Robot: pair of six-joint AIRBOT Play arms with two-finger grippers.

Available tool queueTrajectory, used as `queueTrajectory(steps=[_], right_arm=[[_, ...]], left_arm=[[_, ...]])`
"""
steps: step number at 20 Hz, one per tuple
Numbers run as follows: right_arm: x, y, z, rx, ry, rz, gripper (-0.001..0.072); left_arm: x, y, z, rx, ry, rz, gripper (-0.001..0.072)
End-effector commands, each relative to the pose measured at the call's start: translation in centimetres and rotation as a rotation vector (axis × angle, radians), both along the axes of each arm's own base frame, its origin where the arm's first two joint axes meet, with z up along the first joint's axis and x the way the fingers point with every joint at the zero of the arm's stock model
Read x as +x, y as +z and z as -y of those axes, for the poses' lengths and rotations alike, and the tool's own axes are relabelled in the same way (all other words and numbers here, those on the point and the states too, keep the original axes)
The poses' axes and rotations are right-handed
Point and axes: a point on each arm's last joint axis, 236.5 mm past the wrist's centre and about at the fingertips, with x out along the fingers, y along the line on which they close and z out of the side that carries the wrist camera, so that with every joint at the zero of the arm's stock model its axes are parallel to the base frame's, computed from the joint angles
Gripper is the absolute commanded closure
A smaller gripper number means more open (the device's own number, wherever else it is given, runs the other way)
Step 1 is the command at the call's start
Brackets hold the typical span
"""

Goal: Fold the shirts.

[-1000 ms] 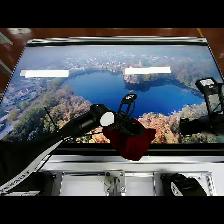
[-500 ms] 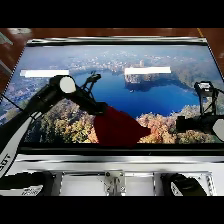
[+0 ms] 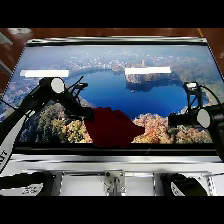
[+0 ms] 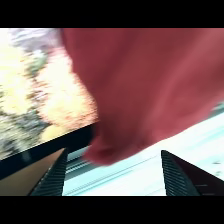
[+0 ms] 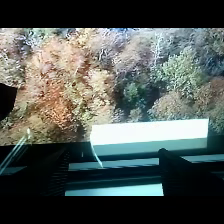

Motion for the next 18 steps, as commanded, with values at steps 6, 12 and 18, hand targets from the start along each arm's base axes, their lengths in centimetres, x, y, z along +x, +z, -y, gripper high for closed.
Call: queueTrajectory(steps=[6, 12, 18], right_arm=[[1.8, -3.2, 1.8, 0.004, -0.049, -0.061, 0.0036], [3.8, -5.1, -5.2, 0.609, -0.047, -0.117, 0.0035], [2.8, -8.6, -5.2, 0.628, -0.059, -0.259, 0.0035]], left_arm=[[-4.5, -4.1, -5.9, 0.064, 0.147, -0.130, 0.0005], [-5.6, -6.4, 2.4, -0.297, 0.395, -0.084, 0.0005], [-4.7, -7.4, 6.1, -0.340, 0.436, -0.022, 0.0197]])
